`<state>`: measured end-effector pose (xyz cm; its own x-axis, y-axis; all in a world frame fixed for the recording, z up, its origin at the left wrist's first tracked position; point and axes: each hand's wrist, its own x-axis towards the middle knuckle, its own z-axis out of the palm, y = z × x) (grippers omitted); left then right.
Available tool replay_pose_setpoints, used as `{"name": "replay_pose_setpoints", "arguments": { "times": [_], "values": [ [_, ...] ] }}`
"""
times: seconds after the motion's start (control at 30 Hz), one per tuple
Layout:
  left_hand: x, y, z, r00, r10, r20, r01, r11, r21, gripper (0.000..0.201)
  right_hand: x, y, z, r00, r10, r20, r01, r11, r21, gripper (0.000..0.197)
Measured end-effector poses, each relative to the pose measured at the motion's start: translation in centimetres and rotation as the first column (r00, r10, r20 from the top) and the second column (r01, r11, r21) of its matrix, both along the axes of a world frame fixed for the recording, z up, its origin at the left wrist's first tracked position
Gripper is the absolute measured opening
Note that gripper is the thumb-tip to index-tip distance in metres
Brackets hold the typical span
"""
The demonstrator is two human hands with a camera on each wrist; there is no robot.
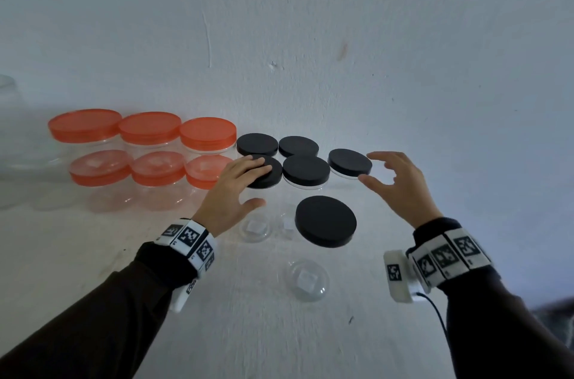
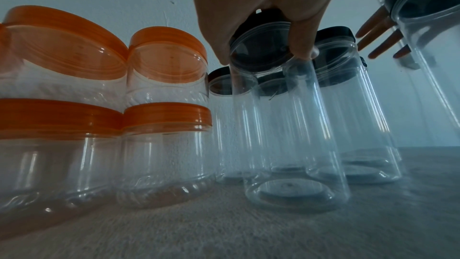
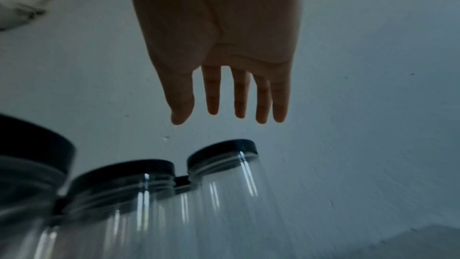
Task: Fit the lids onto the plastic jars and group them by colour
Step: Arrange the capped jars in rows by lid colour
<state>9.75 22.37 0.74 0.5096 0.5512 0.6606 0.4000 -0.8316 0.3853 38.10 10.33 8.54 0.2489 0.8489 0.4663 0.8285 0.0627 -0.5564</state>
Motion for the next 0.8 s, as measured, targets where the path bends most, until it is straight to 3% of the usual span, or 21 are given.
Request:
{"name": "replay_pose_setpoints", "arguments": {
  "times": [0.2, 0.53, 0.8],
  "values": [
    [0.0, 0.1, -0.1, 1.000, -0.002, -0.008, 0.002, 1.000, 0.009, 0.069, 0.9, 3.0, -2.0, 0.997, 0.071, -0.043, -0.078, 0.982, -0.172, 0.067],
    [0.0, 0.1, -0.1, 1.000, 0.018, -0.004, -0.018, 1.000, 0.026, 0.063, 1.9, 6.5, -3.9, 0.992, 0.039, -0.122, -0.043, 0.999, -0.026, 0.056],
    [0.1, 0.0, 0.1, 1.000, 0.022, 0.009, -0.023, 0.999, 0.042, 0.059, 1.8, 8.7, -4.0, 0.984, 0.114, -0.138, -0.117, 0.993, -0.014, 0.056]
  ]
}}
